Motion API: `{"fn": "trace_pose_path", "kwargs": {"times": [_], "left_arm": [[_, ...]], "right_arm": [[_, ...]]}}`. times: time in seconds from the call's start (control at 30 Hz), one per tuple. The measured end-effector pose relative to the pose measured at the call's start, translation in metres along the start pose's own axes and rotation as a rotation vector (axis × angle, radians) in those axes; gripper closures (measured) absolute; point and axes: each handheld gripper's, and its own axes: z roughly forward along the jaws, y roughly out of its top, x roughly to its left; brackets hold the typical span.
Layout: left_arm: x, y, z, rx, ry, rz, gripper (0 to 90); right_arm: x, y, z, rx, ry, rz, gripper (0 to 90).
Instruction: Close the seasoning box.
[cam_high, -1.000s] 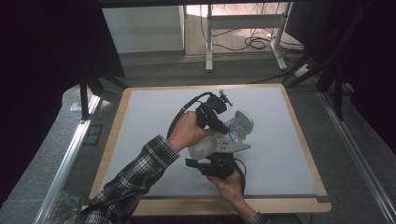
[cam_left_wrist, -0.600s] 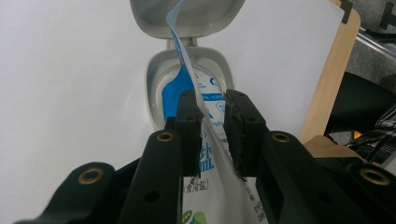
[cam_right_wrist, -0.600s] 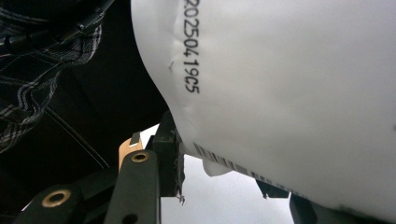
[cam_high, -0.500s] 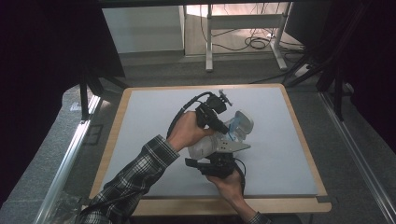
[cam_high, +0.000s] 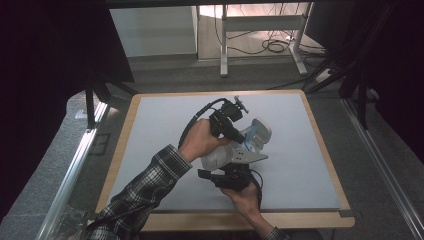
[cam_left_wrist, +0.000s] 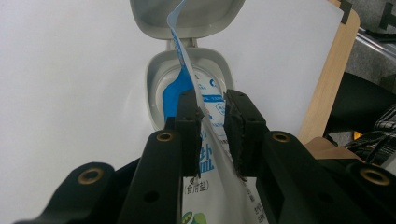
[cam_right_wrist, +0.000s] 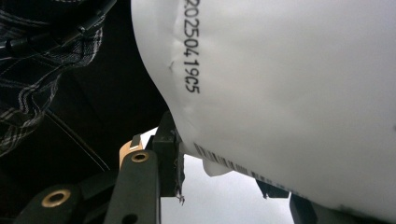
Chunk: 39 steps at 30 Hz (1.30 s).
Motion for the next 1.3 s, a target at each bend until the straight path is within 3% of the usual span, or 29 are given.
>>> {"fn": "trace_pose_path", "kwargs": {"times": [1.3], "left_arm": [[-0.0005,0.0013,-0.0014,0.001,0.000,0.000,75.2]], "right_arm": [[0.0011,0.0011,-0.0005,-0.008,0.005,0.008,58.3]]}}
